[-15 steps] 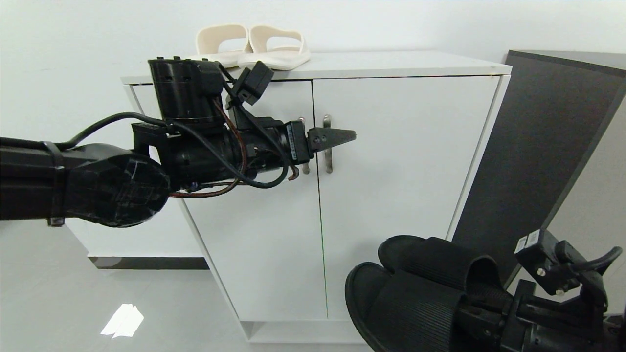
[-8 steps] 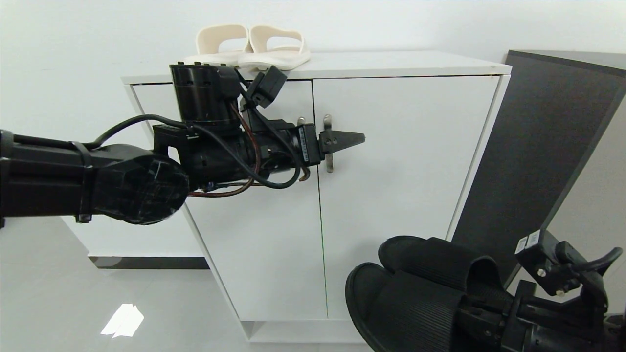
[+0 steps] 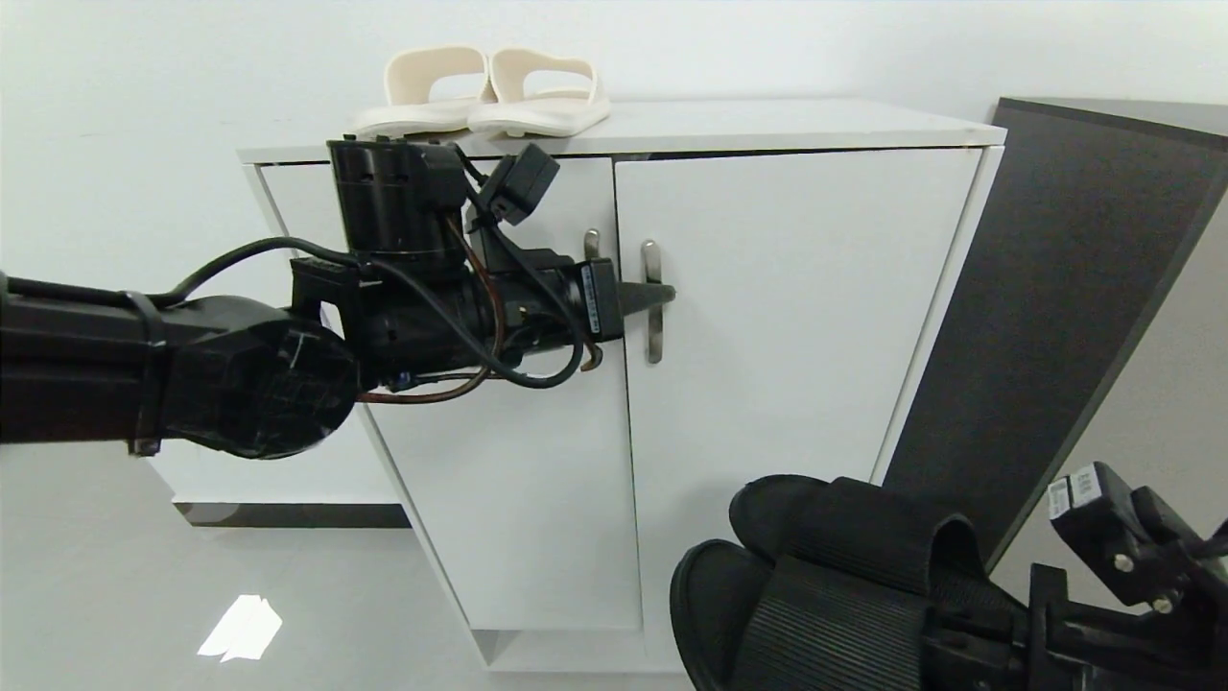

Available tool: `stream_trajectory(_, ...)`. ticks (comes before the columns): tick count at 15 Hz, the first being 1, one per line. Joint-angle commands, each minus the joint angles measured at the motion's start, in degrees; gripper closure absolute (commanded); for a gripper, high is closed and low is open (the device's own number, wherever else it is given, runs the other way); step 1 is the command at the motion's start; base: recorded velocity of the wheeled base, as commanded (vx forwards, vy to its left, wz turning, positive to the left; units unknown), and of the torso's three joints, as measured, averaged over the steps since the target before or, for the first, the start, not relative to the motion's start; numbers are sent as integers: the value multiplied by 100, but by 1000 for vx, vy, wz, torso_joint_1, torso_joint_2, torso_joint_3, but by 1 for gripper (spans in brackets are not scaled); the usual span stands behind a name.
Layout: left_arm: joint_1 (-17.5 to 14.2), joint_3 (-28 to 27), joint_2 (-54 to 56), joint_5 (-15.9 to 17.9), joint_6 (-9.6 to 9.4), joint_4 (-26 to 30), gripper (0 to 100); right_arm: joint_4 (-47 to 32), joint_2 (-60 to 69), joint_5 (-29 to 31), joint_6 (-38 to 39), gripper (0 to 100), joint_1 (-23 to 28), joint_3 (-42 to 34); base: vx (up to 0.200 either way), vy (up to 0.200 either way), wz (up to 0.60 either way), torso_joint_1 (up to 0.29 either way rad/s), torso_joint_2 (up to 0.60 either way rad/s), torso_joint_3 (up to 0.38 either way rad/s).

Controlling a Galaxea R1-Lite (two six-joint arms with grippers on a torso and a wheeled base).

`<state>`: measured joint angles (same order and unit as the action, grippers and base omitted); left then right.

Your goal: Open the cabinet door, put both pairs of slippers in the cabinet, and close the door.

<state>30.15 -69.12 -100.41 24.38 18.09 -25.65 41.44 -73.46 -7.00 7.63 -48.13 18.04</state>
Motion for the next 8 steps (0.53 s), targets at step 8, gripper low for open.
stream_trajectory(8,395,2043,2333,-30,19,16,100,-4,288,-197,-7,100,-4,-46,0,0,0,0,0,0)
